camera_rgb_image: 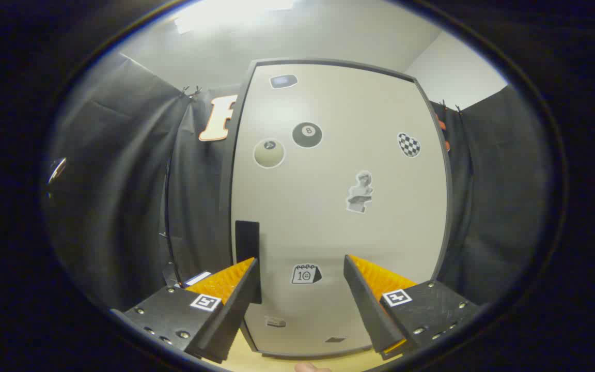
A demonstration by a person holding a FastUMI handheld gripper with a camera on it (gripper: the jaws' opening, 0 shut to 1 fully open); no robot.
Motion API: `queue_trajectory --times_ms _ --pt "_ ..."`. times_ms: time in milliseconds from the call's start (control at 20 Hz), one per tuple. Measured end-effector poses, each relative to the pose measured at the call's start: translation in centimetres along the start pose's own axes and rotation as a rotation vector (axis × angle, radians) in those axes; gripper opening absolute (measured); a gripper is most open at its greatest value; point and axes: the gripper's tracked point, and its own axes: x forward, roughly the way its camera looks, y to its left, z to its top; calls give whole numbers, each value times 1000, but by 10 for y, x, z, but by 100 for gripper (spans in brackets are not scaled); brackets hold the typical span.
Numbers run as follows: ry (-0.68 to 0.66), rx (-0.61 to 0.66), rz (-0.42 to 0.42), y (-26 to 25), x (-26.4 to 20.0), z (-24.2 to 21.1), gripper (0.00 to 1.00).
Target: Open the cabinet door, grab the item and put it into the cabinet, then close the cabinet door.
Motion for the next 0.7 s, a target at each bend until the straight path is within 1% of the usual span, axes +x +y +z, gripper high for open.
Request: queue_trajectory --times_ms 450,700 --pt "9 15 -28 26 5 -2 98" --pt "14 33 -38 32 9 -3 98"
